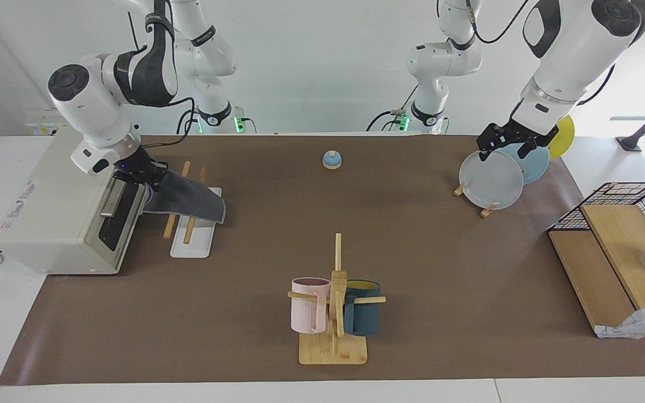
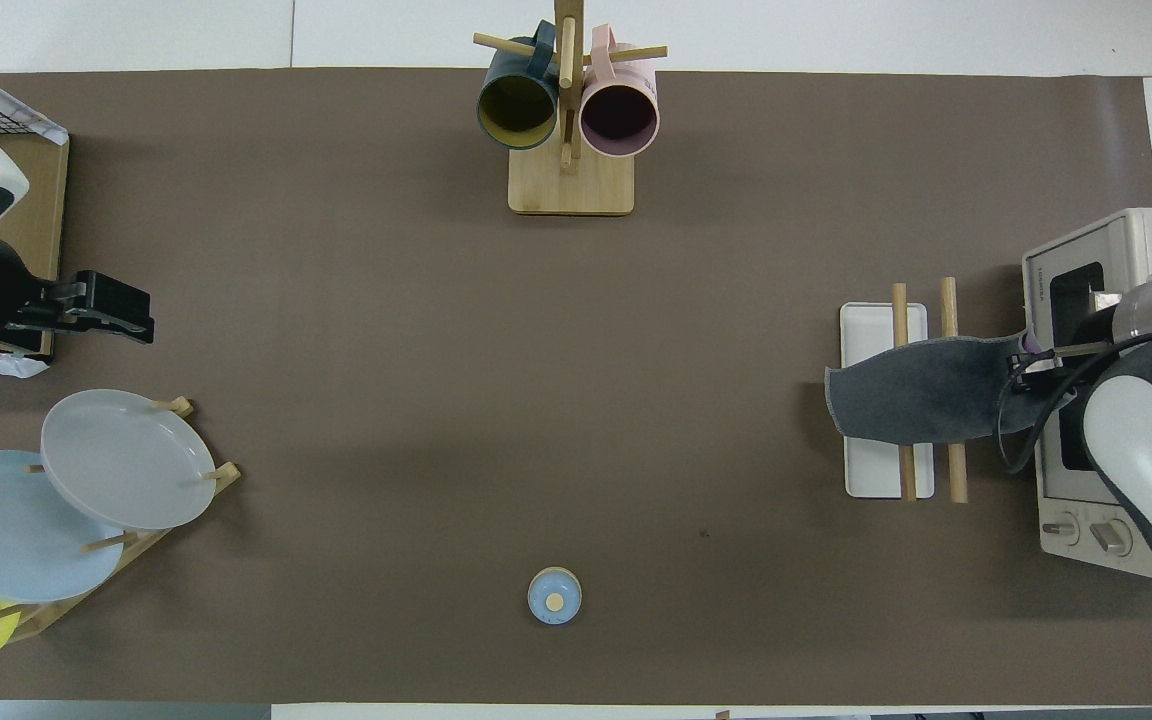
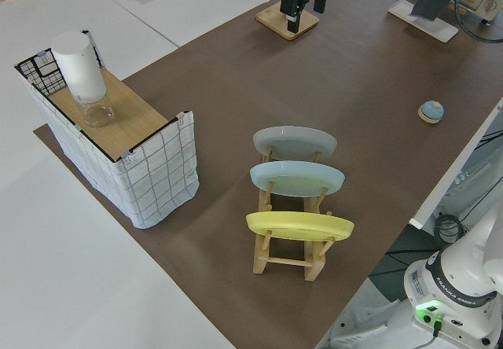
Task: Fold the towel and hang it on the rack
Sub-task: 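Drape the towel over the dowels and open the right gripper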
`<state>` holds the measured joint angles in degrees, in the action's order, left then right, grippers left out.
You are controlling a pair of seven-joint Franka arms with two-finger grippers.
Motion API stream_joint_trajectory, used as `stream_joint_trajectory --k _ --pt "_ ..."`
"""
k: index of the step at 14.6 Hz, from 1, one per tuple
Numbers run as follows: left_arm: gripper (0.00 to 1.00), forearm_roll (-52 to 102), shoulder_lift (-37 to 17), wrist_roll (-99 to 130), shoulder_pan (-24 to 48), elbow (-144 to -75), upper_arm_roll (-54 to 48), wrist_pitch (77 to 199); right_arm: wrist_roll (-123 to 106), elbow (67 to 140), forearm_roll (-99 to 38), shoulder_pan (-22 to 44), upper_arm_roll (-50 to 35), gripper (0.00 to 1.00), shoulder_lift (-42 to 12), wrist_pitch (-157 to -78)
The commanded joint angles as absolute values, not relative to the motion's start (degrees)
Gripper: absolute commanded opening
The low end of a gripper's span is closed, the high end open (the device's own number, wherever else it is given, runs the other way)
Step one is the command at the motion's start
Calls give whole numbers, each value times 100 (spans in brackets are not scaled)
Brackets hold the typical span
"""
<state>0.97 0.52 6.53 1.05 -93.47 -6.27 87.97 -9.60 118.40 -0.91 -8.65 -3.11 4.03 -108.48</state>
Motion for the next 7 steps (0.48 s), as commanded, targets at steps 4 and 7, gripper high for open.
stream_joint_trajectory --k 4,7 --pt "100 -26 185 545 149 -9501 -536 8912 -1019 11910 -9 -949 -387 100 528 -10951" --pt "100 -26 176 467 184 -9501 -536 8886 -1020 11690 -9 -914 -387 100 492 -10855"
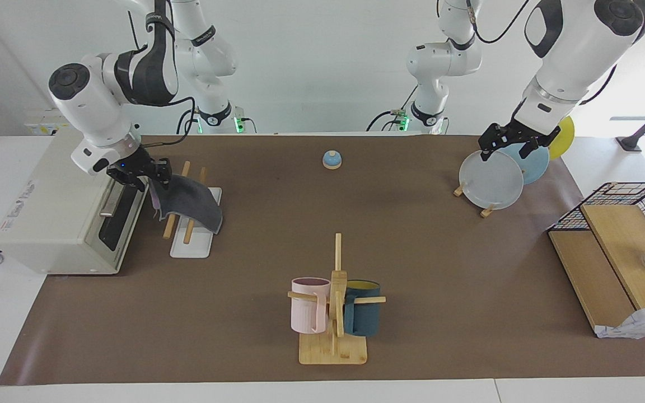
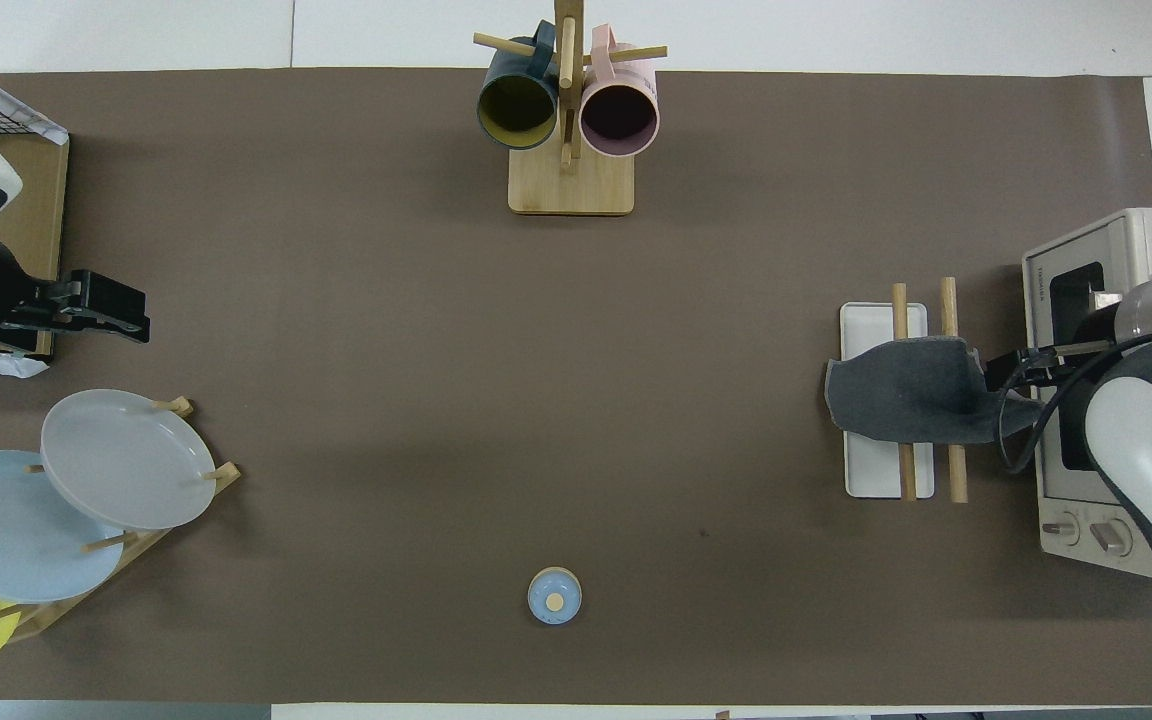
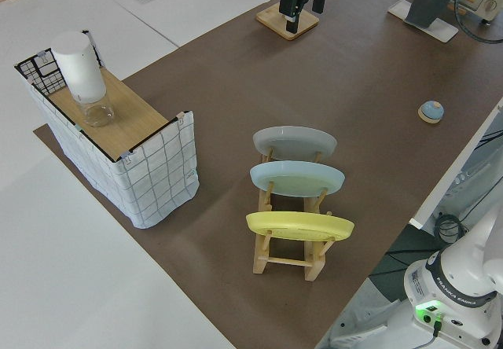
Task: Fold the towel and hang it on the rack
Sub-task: 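Drape the towel over the dowels and open the right gripper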
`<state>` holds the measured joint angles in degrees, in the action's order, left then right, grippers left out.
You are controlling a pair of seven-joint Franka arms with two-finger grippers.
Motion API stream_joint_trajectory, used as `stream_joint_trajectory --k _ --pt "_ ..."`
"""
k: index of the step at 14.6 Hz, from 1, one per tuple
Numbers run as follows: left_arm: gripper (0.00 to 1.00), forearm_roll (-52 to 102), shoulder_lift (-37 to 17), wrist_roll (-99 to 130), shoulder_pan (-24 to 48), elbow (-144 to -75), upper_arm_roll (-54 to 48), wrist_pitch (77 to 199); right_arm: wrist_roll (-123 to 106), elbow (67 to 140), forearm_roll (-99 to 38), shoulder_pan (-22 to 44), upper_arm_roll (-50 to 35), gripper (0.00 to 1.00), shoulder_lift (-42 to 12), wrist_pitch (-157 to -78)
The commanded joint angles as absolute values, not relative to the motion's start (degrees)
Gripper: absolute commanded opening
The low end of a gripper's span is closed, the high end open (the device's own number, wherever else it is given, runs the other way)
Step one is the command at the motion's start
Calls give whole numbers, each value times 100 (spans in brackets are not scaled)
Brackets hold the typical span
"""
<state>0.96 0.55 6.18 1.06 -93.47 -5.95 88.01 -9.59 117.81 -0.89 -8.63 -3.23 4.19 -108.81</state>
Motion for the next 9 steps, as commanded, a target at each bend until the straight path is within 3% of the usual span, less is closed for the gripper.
stream_joint_trajectory --k 1,4,9 --pt "100 -26 176 361 202 -9501 -536 8894 -1020 11576 -9 -905 -387 100 492 -10811" --pt "100 -26 176 352 202 -9501 -536 8912 -1002 11085 -79 -905 -396 100 449 -10382" --pt "100 -26 176 404 211 -9501 -536 8921 -695 9627 -1 -897 -396 100 10 -8898"
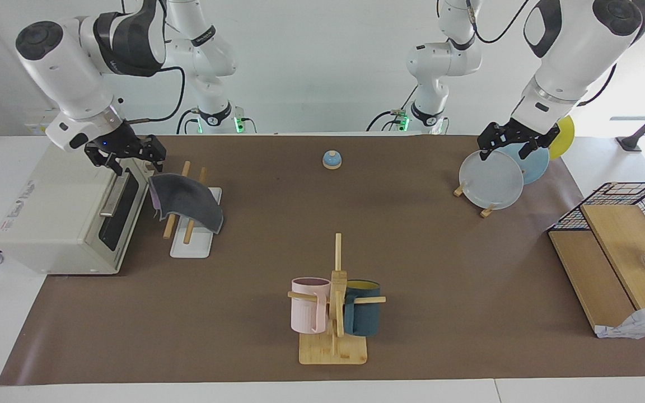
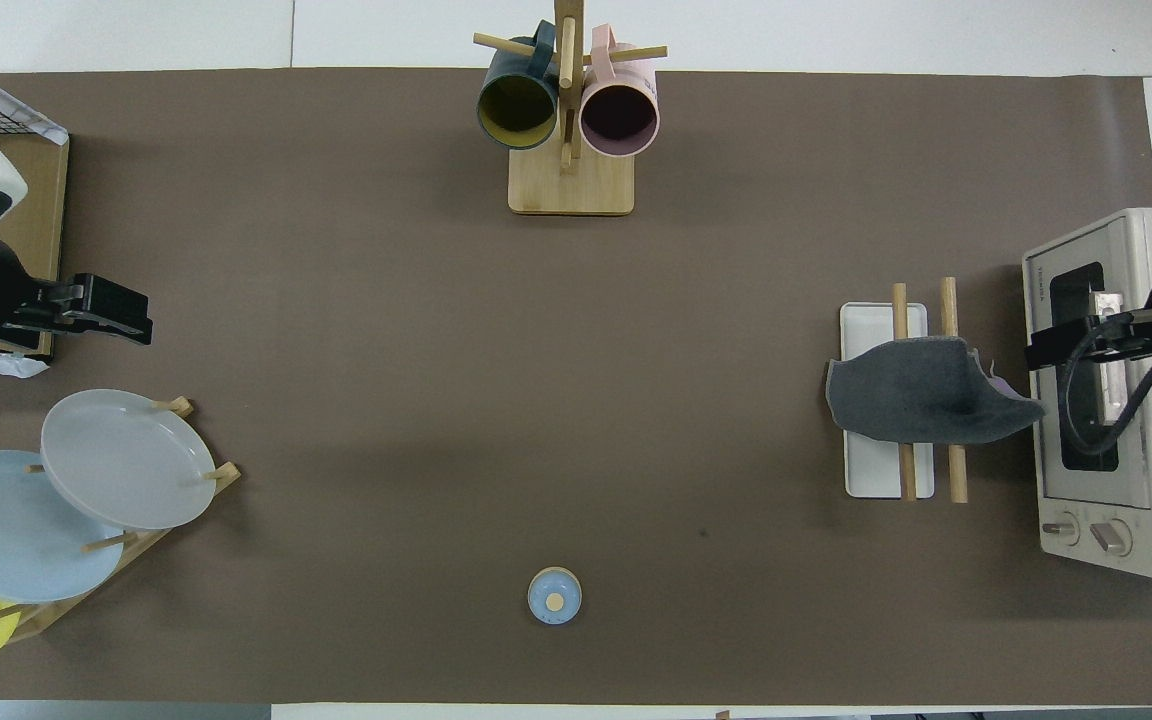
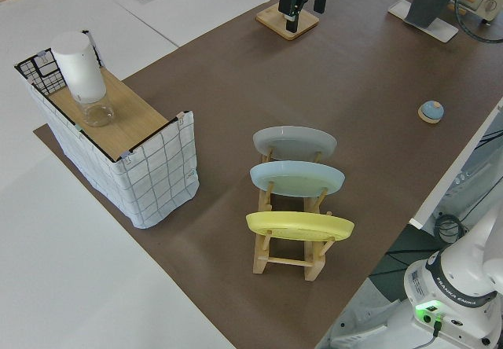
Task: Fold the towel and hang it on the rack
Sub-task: 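Drape the towel over the dowels and open the right gripper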
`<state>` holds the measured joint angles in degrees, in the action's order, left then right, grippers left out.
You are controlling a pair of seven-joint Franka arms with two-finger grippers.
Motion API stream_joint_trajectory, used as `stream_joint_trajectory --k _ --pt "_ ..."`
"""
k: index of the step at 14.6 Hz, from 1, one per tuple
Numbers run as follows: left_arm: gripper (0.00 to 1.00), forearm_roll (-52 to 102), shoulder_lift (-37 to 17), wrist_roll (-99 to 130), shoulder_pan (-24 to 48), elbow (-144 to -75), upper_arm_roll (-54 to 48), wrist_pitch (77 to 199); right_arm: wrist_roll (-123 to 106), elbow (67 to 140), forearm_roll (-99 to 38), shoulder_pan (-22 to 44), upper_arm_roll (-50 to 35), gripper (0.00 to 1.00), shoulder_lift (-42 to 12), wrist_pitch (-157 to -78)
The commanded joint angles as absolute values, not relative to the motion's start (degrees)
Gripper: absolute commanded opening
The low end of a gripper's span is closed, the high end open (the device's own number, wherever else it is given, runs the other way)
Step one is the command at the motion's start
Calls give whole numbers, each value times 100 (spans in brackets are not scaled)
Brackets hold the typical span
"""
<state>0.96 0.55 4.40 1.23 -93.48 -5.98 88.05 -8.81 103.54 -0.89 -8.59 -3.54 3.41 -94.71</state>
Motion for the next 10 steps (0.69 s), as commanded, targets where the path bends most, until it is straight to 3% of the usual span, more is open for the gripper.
stream_joint_trajectory --k 1,4,10 --pt "100 -26 176 361 211 -9501 -536 8921 -555 9276 17 -879 -404 100 -87 -8555" --pt "100 -26 193 360 176 -9519 -536 8938 -396 8360 438 -668 -413 100 -474 -7754" --pt "100 -26 193 404 132 -9527 -536 8965 -404 8015 334 -677 -404 100 -650 -7795"
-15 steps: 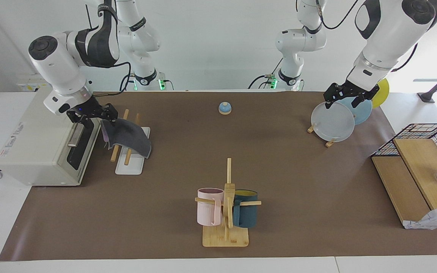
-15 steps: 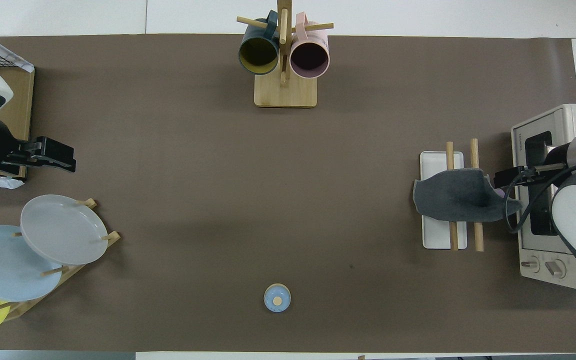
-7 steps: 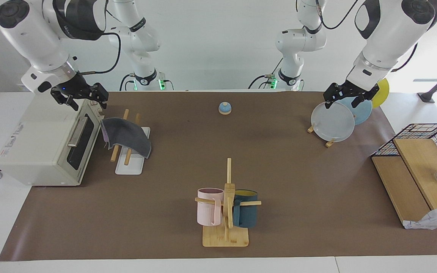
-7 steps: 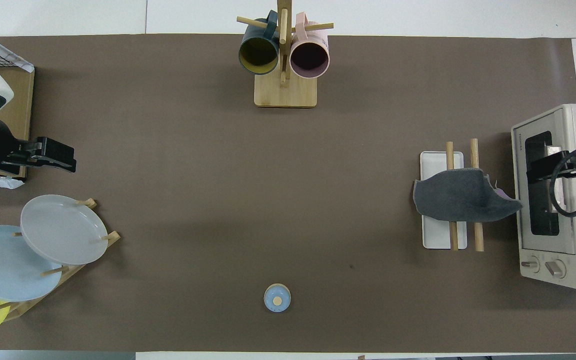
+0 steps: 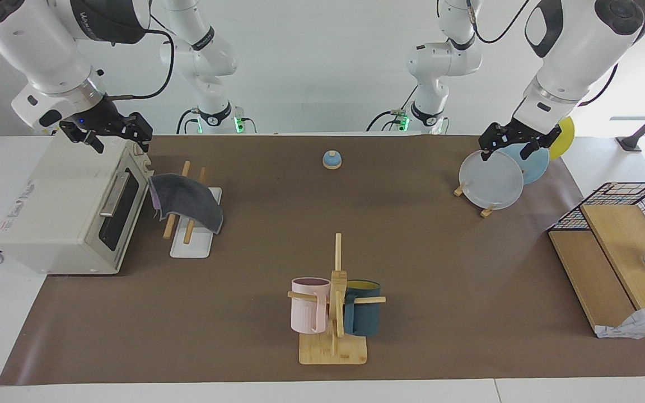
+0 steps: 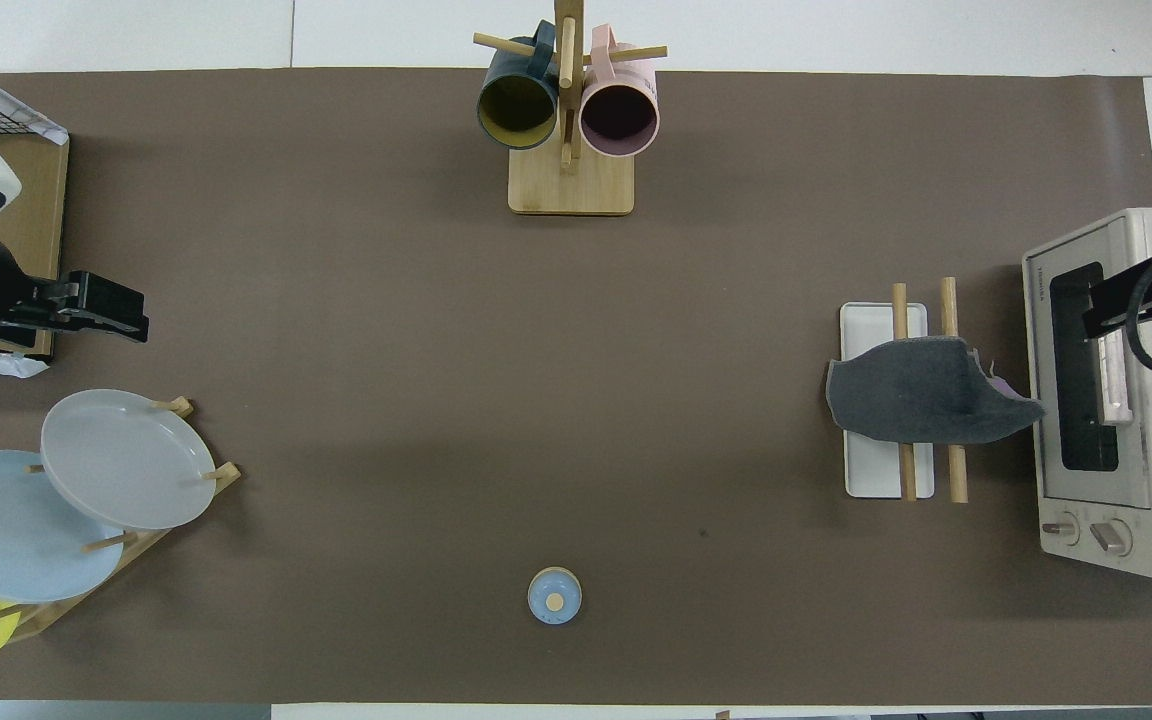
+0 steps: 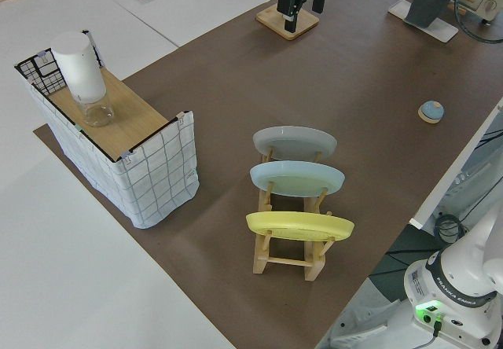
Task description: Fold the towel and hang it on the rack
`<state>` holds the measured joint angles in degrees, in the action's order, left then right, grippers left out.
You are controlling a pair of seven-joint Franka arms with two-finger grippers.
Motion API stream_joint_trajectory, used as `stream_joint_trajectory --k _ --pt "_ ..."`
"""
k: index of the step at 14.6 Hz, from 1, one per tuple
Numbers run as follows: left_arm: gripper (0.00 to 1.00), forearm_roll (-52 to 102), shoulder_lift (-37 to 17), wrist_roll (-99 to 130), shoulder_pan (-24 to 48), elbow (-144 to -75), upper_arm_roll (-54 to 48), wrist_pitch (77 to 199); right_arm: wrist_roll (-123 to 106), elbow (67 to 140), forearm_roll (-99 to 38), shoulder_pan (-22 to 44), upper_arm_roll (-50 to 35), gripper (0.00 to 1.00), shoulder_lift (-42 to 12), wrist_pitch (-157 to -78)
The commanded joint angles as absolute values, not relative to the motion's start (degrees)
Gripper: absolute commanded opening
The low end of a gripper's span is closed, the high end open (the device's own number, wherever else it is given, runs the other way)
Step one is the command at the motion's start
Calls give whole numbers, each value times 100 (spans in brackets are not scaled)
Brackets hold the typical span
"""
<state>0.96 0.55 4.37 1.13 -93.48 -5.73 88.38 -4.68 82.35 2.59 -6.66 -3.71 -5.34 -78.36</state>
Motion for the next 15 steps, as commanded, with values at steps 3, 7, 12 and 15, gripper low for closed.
stream_joint_trajectory --k 3,7,12,15 --pt "100 -26 193 404 132 -9527 -536 8965 -395 8164 334 -624 -352 100 -519 -7761" --pt "100 -26 193 404 132 -9519 -536 8965 -396 8506 334 -624 -316 100 -265 -7717" --pt "100 -26 193 404 132 -9519 -536 8965 -378 8840 325 -598 -316 100 -36 -7743" --pt "100 -26 193 404 132 -9519 -536 8965 -378 8833 334 -292 7 100 -26 -7848"
